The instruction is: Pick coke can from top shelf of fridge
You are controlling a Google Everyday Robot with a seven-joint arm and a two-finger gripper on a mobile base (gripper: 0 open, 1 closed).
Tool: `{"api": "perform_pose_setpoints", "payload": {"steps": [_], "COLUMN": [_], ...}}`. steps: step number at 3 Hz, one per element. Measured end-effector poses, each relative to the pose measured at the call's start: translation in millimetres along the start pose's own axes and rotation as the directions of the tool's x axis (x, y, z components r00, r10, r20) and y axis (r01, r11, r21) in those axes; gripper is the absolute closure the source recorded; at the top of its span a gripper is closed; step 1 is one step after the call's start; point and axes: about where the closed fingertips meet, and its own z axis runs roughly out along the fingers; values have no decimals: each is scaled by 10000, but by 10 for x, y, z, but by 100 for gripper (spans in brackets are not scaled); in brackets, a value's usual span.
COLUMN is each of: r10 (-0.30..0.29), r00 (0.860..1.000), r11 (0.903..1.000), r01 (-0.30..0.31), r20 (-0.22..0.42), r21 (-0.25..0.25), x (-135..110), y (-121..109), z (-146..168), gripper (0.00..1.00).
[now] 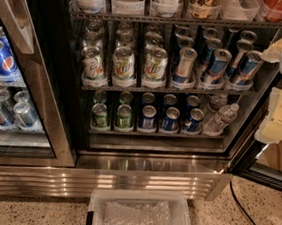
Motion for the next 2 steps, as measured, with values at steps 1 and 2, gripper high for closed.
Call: {"api": "perform_pose_setpoints", "payload": {"steps": [1,2], "r10": [39,687], "r00": [10000,9964], "r11": [10000,9970], "r01": [-39,-703], "r20": [23,500], "r21": [29,313], "x": [6,57], "y": [-32,-175], "z": [44,189], "gripper": [0,0]}}
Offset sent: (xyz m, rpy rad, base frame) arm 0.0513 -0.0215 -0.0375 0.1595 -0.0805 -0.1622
